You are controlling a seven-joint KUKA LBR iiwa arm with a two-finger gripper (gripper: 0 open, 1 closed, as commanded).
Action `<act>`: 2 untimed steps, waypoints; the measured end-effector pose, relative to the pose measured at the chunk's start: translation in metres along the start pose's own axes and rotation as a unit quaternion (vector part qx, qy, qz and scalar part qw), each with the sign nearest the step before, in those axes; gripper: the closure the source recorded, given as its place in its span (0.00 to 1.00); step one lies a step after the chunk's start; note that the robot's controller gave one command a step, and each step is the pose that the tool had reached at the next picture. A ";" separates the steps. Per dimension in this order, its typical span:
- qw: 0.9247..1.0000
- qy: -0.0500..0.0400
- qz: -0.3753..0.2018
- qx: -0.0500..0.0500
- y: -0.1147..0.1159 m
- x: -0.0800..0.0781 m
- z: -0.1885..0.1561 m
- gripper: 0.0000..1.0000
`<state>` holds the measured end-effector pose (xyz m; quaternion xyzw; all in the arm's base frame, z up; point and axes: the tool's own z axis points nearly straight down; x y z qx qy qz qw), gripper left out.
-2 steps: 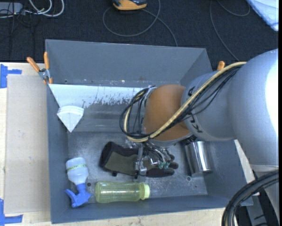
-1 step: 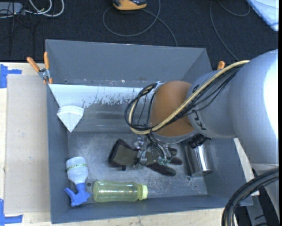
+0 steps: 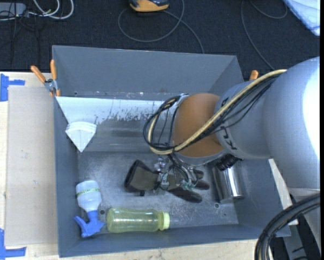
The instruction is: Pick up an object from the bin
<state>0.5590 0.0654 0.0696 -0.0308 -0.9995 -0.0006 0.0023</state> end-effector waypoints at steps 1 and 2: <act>1.000 0.001 0.000 0.000 0.000 0.001 -0.003 1.00; 1.000 0.004 0.000 0.000 0.000 0.002 -0.018 1.00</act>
Offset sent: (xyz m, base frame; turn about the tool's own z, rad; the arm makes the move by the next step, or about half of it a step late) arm 0.0000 0.0002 0.0103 0.0000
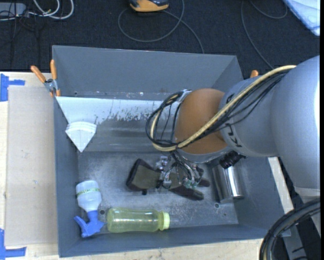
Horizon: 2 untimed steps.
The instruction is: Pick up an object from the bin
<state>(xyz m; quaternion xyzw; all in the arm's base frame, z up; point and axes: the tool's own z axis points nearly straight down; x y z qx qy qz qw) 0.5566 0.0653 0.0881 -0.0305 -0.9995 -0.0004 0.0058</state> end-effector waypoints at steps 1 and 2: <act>1.000 -0.003 0.000 -0.001 0.000 -0.002 -0.018 1.00; 1.000 -0.002 0.000 -0.001 0.000 -0.001 -0.024 1.00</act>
Offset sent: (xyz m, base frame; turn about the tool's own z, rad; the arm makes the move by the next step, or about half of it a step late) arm 0.0001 0.0001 0.0439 0.0000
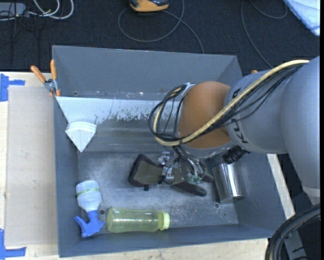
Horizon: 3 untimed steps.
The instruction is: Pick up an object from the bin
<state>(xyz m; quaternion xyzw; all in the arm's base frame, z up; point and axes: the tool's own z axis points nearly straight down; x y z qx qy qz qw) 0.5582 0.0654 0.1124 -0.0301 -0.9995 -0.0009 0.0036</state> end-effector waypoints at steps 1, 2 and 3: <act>1.000 0.000 0.000 0.000 0.000 0.000 -0.006 1.00; 1.000 -0.001 0.000 0.000 0.000 0.000 -0.011 1.00; 1.000 0.002 -0.001 0.000 0.000 0.001 -0.015 1.00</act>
Offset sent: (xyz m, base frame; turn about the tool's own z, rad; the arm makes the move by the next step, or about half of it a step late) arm 0.0000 -0.0001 0.0149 0.0000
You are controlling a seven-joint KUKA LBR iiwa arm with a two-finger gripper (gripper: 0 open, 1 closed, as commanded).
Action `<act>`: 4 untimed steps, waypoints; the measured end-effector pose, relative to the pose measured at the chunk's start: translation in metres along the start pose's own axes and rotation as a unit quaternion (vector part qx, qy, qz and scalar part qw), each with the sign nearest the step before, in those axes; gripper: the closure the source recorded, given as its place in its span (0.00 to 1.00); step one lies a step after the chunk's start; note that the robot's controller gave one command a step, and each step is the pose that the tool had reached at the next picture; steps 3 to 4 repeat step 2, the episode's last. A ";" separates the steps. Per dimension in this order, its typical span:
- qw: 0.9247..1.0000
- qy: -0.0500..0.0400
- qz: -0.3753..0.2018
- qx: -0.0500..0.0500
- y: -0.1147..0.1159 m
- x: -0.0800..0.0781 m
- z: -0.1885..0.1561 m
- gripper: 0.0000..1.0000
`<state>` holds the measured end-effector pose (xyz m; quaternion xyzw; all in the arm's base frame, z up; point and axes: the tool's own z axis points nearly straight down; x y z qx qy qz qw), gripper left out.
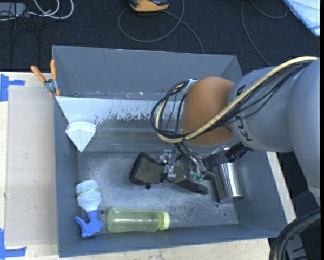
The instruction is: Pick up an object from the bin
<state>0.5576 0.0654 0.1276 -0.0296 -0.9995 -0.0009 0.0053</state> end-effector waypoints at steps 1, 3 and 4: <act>1.000 0.001 0.001 0.000 0.000 0.001 -0.015 1.00; 1.000 -0.002 0.000 -0.001 0.000 -0.001 -0.031 1.00; 1.000 -0.002 0.000 -0.001 0.000 -0.001 -0.031 1.00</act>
Offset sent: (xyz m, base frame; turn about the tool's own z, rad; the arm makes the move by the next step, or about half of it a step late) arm 0.0001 0.0001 0.0388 0.0000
